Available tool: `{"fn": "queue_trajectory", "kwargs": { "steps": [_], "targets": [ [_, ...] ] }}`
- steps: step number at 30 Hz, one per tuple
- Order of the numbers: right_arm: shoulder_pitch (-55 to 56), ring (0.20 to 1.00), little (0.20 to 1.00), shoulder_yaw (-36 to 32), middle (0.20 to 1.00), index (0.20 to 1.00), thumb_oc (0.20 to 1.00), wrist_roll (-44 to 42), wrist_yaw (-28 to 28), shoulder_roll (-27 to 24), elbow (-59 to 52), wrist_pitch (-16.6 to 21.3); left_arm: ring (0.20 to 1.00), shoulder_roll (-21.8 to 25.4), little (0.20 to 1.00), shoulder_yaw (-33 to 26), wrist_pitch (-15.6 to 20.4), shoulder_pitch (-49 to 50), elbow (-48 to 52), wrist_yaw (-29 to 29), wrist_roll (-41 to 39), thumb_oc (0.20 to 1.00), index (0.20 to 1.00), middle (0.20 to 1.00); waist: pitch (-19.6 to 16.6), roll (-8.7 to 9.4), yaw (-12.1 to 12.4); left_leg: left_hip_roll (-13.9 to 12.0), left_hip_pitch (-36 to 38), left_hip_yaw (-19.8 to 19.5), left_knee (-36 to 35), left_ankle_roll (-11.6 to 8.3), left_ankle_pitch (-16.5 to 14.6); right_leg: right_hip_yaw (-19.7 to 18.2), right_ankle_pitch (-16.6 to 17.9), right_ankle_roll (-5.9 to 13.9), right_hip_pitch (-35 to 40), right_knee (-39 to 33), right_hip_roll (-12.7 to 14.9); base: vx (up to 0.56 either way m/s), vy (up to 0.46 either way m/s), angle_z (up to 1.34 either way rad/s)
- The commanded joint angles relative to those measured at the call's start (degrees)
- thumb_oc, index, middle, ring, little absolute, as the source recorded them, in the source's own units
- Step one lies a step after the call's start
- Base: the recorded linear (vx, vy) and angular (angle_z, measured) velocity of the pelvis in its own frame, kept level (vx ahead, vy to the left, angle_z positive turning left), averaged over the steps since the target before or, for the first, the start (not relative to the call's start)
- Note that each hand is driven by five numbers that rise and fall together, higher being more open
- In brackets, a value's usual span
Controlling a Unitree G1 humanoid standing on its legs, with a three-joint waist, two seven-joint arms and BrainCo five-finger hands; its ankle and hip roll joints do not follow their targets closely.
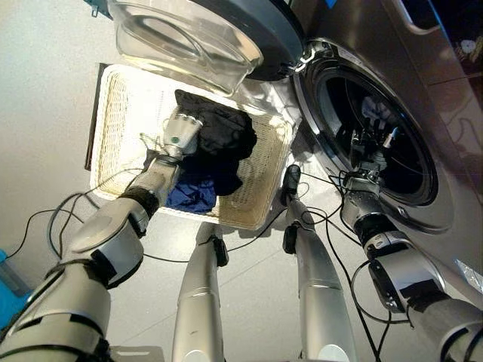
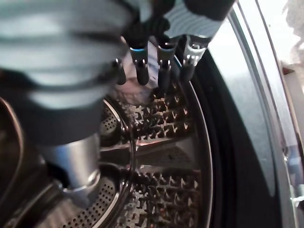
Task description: Put the clothes into the washing machine.
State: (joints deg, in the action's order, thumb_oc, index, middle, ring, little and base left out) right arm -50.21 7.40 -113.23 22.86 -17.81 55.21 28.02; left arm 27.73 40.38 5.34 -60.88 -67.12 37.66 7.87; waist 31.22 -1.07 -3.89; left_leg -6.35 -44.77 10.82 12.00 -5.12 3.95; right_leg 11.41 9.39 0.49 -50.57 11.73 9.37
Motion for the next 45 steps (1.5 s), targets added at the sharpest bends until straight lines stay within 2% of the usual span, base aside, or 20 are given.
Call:
{"fn": "queue_trajectory", "kwargs": {
  "steps": [1, 5, 9, 18, 25, 33, 34, 38, 40, 44, 45],
  "targets": [
    [-0.6, 1.0, 1.0, -0.6, 1.0, 1.0, 1.0, 0.2, 0.5, 0.2, -1.5, 2.7, 1.0, -1.7, 1.0, -5.0, 6.2, -0.5, -0.9, -6.5, -11.5, 1.0, 1.0, 1.0, -1.4, -0.75, 0.7, 2.8, -2.8, 2.3, -2.5, -2.82, 3.1, 1.7, -1.9, 8.14, 0.2, 3.0, -1.0, 0.0, -0.039, -0.02],
    [-0.6, 1.0, 1.0, -1.0, 1.0, 1.0, 1.0, 5.3, -4.4, 2.0, -4.6, 5.4, 1.0, -3.7, 1.0, -9.4, 4.3, 1.3, 3.0, -9.3, -13.1, 1.0, 1.0, 1.0, -1.4, -0.38, 0.9, 3.0, -2.4, 2.1, -2.3, -2.63, 2.8, 1.7, -2.3, 7.96, 0.5, 3.6, -1.2, 0.0, -0.009, 0.0],
    [0.6, 1.0, 1.0, -1.1, 1.0, 1.0, 1.0, 7.9, -7.1, 2.5, -6.5, 5.9, 1.0, -4.9, 1.0, -9.7, 1.5, 2.6, 6.7, -11.1, -14.0, 1.0, 1.0, 1.0, -1.4, -0.25, 0.9, 3.1, -1.4, 2.0, -2.2, -2.49, 2.2, 1.7, -2.9, 8.08, 1.2, 4.0, -1.2, 0.02, 0.003, 0.06],
    [1.9, 1.0, 1.0, -0.9, 1.0, 1.0, 1.0, 11.4, -9.1, 2.6, -7.3, 5.0, 1.0, -6.0, 1.0, -8.3, -3.0, 3.3, 11.1, -12.1, -11.6, 1.0, 1.0, 1.0, -1.4, -0.15, 0.8, 3.0, -1.1, 2.4, -2.1, -2.21, 2.2, 1.6, -2.9, 8.14, 1.3, 4.4, -1.4, 0.01, 0.003, 0.0],
    [2.6, 1.0, 1.0, -0.5, 1.0, 1.0, 1.0, 11.9, -8.4, 2.8, -6.4, 4.2, 1.0, -6.4, 1.0, -6.0, -4.0, 2.9, 12.4, -12.5, -7.0, 1.0, 1.0, 1.0, -1.4, -0.21, 0.8, 2.9, -1.2, 2.4, -2.0, -2.15, 2.1, 1.7, -2.9, 8.27, 1.1, 4.5, -1.3, 0.0, 0.0, 0.0],
    [2.5, 1.0, 1.0, 0.0, 1.0, 1.0, 1.0, 9.2, -6.5, 3.4, -5.3, 4.2, 1.0, -7.1, 1.0, -2.3, -10.5, 1.6, 11.7, -10.8, -1.5, 1.0, 1.0, 1.0, -1.4, 0.15, 0.7, 2.6, -2.0, 2.3, -1.7, -2.2, 2.3, 1.7, -2.8, 8.36, 0.5, 4.8, -1.4, 0.0, -0.006, 0.0],
    [2.0, 1.0, 1.0, 0.3, 1.0, 1.0, 1.0, 7.8, -5.7, 3.7, -5.1, 4.6, 1.0, -7.3, 1.0, -1.6, -12.3, 0.9, 10.6, -10.1, -1.0, 1.0, 1.0, 1.0, -1.4, 0.32, 0.6, 2.5, -2.1, 2.5, -1.9, -2.27, 2.4, 1.8, -2.7, 8.41, 0.4, 4.6, -1.3, -0.02, -0.04, -0.02],
    [2.1, 1.0, 1.0, 0.6, 1.0, 1.0, 1.0, 5.0, -3.6, 4.4, -5.7, 5.1, 1.0, -7.7, 1.0, -0.9, -15.6, 0.0, 8.3, -8.9, -1.4, 1.0, 1.0, 1.0, -1.4, 0.82, 0.2, 2.4, -2.7, 2.5, -1.5, -2.34, 2.4, 1.6, -2.5, 8.39, -0.1, 4.6, -1.5, 0.0, -0.049, -0.02],
    [2.3, 1.0, 1.0, 1.2, 1.0, 1.0, 1.0, 2.7, -1.8, 5.6, -7.3, 6.4, 1.0, -8.3, 1.0, -0.6, -19.3, -0.8, 5.1, -7.2, -1.3, 1.0, 1.0, 1.0, -1.4, 1.49, -0.3, 2.1, -3.2, 2.7, -1.1, -2.42, 2.6, 1.6, -2.5, 8.38, -0.5, 5.0, -1.6, -0.02, -0.069, -0.04],
    [2.3, 1.0, 1.0, 2.6, 1.0, 1.0, 1.0, 0.7, -0.7, 6.7, -9.7, 8.3, 1.0, -8.8, 1.0, -1.3, -21.4, -2.0, 0.8, -6.2, -4.7, 1.0, 1.0, 1.0, -1.4, 2.47, -1.1, 1.7, -3.6, 2.9, -0.5, -2.56, 2.6, 1.3, -2.4, 8.28, -0.7, 4.9, -1.8, -0.02, -0.051, -0.02],
    [2.5, 1.0, 1.0, 3.1, 1.0, 1.0, 1.0, 0.4, -0.5, 7.0, -10.5, 9.0, 0.58, -8.8, 0.58, -1.9, -20.6, -2.2, -0.6, -5.7, -6.1, 0.58, 0.58, 0.58, -1.4, 2.78, -1.3, 1.6, -3.9, 2.8, -0.1, -2.6, 2.6, 1.1, -2.5, 8.21, -0.9, 5.1, -1.9, 0.0, 0.0, 0.0]
  ]
}}
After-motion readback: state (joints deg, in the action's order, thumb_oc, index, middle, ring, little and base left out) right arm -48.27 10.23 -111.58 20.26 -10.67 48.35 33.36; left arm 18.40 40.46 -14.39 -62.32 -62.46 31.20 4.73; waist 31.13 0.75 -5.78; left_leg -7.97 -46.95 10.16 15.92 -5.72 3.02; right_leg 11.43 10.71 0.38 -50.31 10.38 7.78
